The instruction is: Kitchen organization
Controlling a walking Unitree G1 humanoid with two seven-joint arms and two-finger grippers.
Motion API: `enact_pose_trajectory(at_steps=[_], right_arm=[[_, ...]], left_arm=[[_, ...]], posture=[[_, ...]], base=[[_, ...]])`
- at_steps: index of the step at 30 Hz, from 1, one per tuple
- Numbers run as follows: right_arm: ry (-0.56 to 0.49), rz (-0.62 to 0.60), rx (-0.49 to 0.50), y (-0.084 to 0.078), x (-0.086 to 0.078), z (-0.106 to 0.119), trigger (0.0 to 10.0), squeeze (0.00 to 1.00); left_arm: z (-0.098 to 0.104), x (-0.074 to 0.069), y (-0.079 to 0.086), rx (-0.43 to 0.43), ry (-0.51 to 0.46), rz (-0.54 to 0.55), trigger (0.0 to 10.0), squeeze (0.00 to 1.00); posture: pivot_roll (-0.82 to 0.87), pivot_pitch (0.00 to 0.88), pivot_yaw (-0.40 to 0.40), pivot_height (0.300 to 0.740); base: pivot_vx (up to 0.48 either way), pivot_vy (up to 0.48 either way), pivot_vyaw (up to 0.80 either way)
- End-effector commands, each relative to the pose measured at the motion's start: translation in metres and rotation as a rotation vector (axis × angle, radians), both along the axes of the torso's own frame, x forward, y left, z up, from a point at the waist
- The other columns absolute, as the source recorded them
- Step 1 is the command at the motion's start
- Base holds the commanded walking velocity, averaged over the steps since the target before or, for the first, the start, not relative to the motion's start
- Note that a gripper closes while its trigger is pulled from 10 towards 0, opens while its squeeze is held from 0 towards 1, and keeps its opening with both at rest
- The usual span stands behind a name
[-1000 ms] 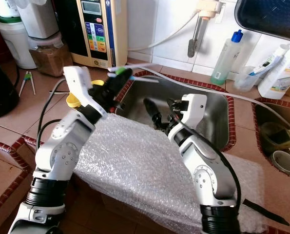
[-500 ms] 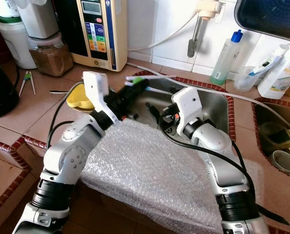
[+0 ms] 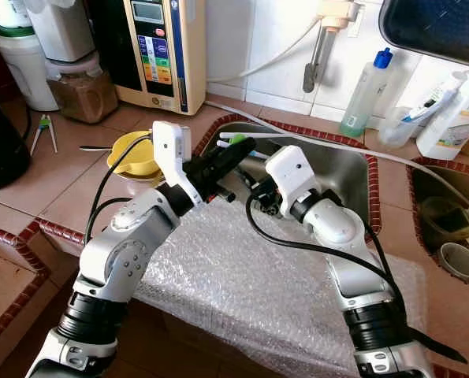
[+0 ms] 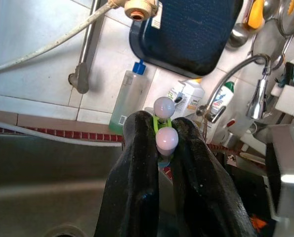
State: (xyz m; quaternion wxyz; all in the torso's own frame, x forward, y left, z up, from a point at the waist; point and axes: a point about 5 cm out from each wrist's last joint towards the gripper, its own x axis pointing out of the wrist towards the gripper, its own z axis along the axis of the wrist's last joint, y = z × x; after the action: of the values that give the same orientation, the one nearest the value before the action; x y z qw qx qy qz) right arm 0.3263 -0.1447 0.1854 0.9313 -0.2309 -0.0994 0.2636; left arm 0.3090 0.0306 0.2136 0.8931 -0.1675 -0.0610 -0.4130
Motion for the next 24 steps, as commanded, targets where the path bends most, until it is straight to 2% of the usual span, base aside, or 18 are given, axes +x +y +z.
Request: enact_pose_trajectory(at_steps=[1,7,11,20,24], right_arm=[[-0.05,-0.033,-0.041,-0.005,0.005,0.007,0.0,0.0],[-0.055,-0.046,-0.079,-0.009,0.006,0.005,0.0,0.0],[-0.071,-0.045,-0.139,-0.012,0.005,0.002,0.0,0.0],[-0.072,-0.054,-0.132,-0.017,0.005,0.002,0.0,0.0],[-0.066,-0.053,-0.122,-0.018,0.005,0.001,0.0,0.0]], left_arm=[[0.001,-0.002,-0.001,0.018,-0.023,-0.007,0.0,0.0],[0.001,-0.002,-0.002,0.031,-0.033,-0.005,0.0,0.0],[-0.001,0.0,0.001,0.047,-0.038,0.02,0.0,0.0],[-0.002,0.003,0.006,0.066,-0.047,0.045,0.0,0.0],[-0.001,0.003,0.005,0.042,-0.038,0.044,0.0,0.0]], posture=[[-0.06,0.031,-0.034,0.74],[-0.06,0.031,-0.035,0.74],[-0.06,0.032,-0.036,0.74],[-0.06,0.033,-0.038,0.74],[-0.06,0.034,-0.039,0.74]], base=[[0.0,0.0,0.0],[0.0,0.0,0.0],[0.0,0.0,0.0],[0.0,0.0,0.0],[0.0,0.0,0.0]])
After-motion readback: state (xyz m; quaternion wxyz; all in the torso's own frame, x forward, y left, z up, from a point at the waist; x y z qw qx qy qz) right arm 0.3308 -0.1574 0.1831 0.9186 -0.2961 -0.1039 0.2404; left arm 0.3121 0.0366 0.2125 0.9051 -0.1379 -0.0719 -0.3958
